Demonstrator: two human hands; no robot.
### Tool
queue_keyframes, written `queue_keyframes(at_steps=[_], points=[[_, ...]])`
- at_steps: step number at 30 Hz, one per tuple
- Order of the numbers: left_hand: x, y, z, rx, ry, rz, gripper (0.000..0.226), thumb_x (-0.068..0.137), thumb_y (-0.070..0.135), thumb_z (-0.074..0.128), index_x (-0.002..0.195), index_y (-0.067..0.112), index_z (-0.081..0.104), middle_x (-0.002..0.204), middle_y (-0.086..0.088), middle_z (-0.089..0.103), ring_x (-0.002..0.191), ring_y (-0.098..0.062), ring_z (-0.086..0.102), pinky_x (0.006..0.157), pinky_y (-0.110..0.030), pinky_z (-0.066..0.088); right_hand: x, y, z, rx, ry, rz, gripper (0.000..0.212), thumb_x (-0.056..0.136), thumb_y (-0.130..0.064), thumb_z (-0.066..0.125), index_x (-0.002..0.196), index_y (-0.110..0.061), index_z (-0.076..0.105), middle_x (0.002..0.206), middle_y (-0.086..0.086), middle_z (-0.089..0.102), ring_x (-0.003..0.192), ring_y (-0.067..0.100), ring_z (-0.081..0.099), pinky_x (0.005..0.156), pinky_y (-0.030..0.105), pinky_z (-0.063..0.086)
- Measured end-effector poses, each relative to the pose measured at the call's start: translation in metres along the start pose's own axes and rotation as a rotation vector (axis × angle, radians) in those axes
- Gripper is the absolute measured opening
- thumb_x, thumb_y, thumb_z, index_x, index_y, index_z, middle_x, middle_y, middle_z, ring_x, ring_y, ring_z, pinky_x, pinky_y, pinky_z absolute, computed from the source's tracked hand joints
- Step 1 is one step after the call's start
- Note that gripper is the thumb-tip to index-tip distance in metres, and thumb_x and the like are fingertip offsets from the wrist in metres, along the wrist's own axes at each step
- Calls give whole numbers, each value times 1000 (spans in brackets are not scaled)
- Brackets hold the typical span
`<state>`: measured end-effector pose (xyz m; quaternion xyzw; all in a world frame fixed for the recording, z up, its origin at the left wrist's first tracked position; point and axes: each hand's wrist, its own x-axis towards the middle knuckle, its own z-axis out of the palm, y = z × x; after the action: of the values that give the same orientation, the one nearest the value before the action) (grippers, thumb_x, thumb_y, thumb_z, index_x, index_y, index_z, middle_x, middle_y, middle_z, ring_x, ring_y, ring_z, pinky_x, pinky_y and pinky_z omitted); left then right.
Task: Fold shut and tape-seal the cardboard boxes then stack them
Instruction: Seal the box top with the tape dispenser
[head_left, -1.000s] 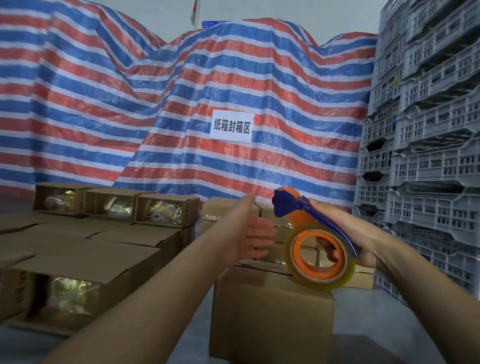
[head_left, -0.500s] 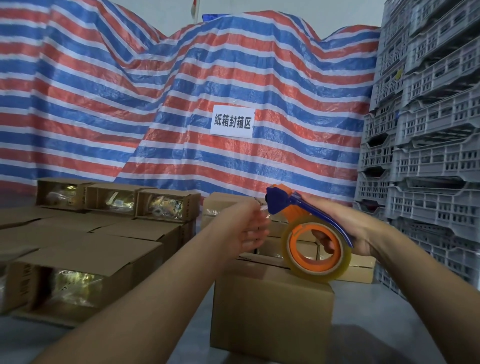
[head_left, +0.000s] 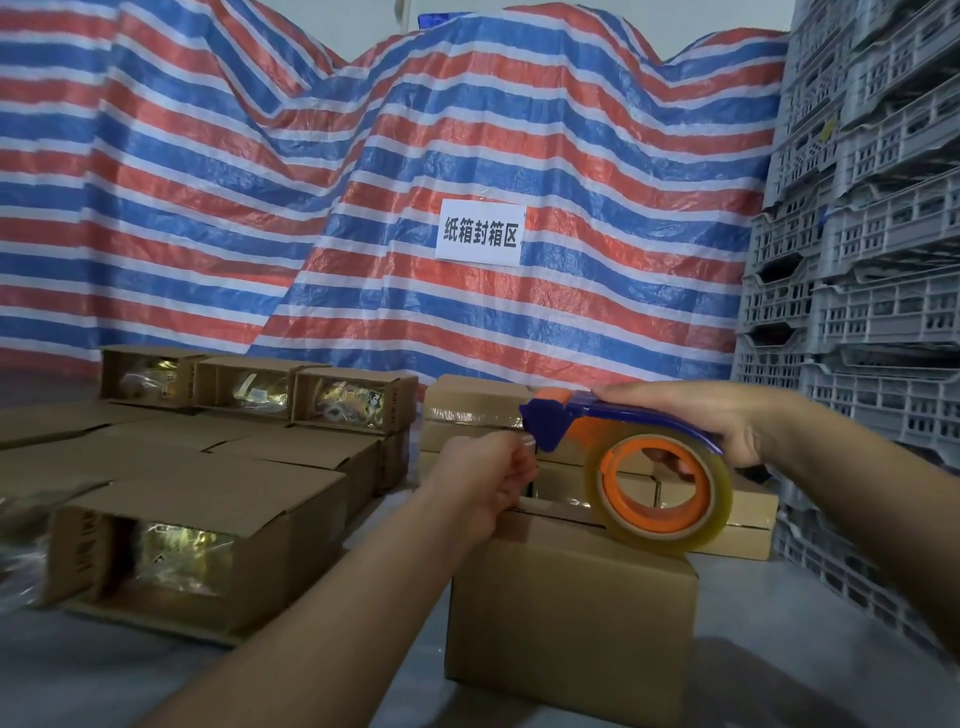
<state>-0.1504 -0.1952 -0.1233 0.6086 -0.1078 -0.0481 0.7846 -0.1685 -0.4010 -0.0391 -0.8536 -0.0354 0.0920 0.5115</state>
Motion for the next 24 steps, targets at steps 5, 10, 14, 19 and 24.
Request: queue_keyframes(at_steps=[5, 10, 14, 19, 24], points=[[3, -3, -3, 8, 33, 16, 23, 92, -4, 46, 73, 8, 51, 54, -2, 47, 53, -13, 39, 57, -27, 30, -1, -5, -4, -96, -11, 77, 84, 54, -57, 81, 120, -9, 58, 79, 9, 72, 58, 17, 67, 50, 27, 55], [1, -2, -2, -38, 85, 6, 25, 93, -4, 43, 73, 8, 48, 55, -3, 46, 55, -15, 43, 64, -31, 37, -10, 13, -32, -81, 100, 127, 88, 51, -60, 90, 116, -7, 65, 73, 10, 64, 53, 20, 58, 52, 28, 50], [6, -7, 1, -147, 166, -4, 20, 100, 7, 43, 82, 7, 52, 53, -1, 47, 52, -13, 43, 74, -35, 44, -21, 23, -52, 43, 77, 129, 71, 66, -54, 85, 122, -13, 69, 74, 14, 65, 55, 25, 59, 57, 32, 51], [12, -10, 4, -327, 280, -17, 23, 103, 24, 47, 114, 4, 54, 85, -6, 50, 76, -16, 51, 85, -43, 56, -16, 1, -38, 101, 40, 64, 44, 64, -52, 80, 66, -8, 77, 53, 8, 65, 37, 17, 59, 39, 23, 49], [11, -9, -2, -539, 281, -12, 33, 102, 15, 48, 133, 8, 48, 108, -9, 52, 89, -18, 55, 90, -55, 50, -4, -3, -18, 91, 19, 35, 54, 66, -50, 79, 96, -7, 65, 60, 9, 67, 40, 17, 62, 37, 24, 50]])
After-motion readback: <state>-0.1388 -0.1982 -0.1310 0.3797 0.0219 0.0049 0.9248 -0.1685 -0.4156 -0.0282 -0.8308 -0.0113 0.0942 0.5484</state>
